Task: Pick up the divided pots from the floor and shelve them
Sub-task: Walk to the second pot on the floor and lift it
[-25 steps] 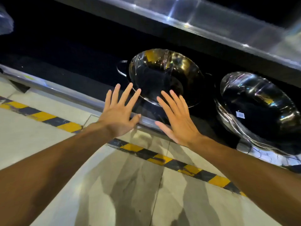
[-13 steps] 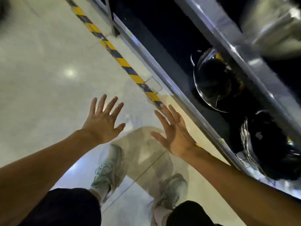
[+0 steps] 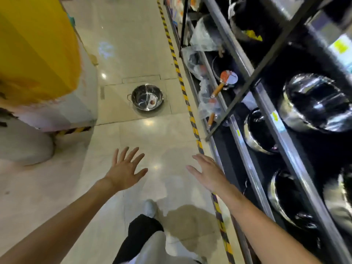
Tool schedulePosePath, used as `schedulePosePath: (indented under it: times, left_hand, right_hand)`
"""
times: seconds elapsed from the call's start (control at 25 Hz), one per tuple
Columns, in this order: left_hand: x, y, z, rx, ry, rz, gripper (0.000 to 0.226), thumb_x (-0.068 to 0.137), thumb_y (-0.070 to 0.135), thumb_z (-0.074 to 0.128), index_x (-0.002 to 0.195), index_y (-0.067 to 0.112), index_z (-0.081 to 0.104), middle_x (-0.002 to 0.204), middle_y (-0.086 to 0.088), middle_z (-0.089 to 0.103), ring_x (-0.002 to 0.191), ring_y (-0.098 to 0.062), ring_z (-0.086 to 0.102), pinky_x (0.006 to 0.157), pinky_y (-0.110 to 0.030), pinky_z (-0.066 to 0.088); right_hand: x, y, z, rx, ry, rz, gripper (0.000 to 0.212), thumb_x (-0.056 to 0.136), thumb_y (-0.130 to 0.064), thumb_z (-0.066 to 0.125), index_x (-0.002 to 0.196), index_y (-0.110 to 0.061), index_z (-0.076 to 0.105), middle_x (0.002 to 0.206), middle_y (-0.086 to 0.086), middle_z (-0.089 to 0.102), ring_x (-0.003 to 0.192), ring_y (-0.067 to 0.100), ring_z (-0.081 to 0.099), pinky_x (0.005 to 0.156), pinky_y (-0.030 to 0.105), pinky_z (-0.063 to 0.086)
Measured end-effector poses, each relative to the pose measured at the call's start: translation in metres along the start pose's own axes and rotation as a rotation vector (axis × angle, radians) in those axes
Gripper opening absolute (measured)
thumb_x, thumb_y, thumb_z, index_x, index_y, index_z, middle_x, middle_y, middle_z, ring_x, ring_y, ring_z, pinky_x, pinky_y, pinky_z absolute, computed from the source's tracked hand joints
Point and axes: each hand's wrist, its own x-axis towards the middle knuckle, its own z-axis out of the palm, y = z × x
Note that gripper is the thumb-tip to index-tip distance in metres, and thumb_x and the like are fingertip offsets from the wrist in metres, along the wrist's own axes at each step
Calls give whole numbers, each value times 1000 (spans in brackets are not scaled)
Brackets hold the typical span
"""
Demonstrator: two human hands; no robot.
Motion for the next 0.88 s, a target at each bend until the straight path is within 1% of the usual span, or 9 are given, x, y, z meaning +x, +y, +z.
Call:
schedulePosePath:
  times: [0.08,0.2,0.4,0.52,0.64,0.76,0.88]
  left_hand:
    - [-9,-32,-29,-32,38,-28,71,95,65,21,157,31,11,167,3,-5,152,-26,-11,120,-53,-10]
    - [-3,-76,-63,-70,93,-62,71,96,65,22,157,30,10,167,2,-5,152,-26,-10,121,-52,-9]
    - [52,-129,-107,-76,138,-80,71,95,65,24,156,29,15,167,1,3,152,-28,-4,121,-52,-8]
    - [101,-152,-122,-72,143,-91,72,95,66,24,155,29,17,166,1,5,152,-28,-2,121,-52,-6]
    - [166,-176,-145,-94,154,-112,73,94,68,23,156,30,16,166,1,4,152,-28,-3,122,-50,-6]
    - [229,-198,-172,-106,141,-160,73,94,66,25,156,29,14,167,-1,-2,152,-28,-6,121,-48,-5]
    - [291,-215,-200,-111,128,-222,74,94,65,27,157,29,11,166,-2,-9,152,-29,-8,121,-47,-5]
  right_hand:
    - [15,-36,-28,-11,-8,-27,66,99,-60,45,154,-24,38,163,-2,31,150,16,24,120,33,21]
    - [49,-78,-57,-48,-19,-63,68,99,-61,44,156,-24,35,163,-2,30,150,16,23,118,33,23]
    - [122,-121,-89,-75,-9,-93,69,98,-58,47,156,-22,35,162,1,33,149,20,27,117,34,25]
    - [177,-131,-105,-88,-8,-101,69,98,-59,47,155,-22,35,161,1,34,149,22,27,116,35,25]
    - [253,-134,-128,-74,-11,-132,70,98,-59,47,156,-21,34,161,1,34,149,20,27,118,37,26]
    - [333,-135,-154,-46,0,-149,69,99,-55,49,156,-19,33,162,3,33,149,21,26,119,35,24]
    - [413,-143,-187,11,-50,-127,69,99,-53,50,156,-18,34,162,5,34,149,23,27,118,35,24]
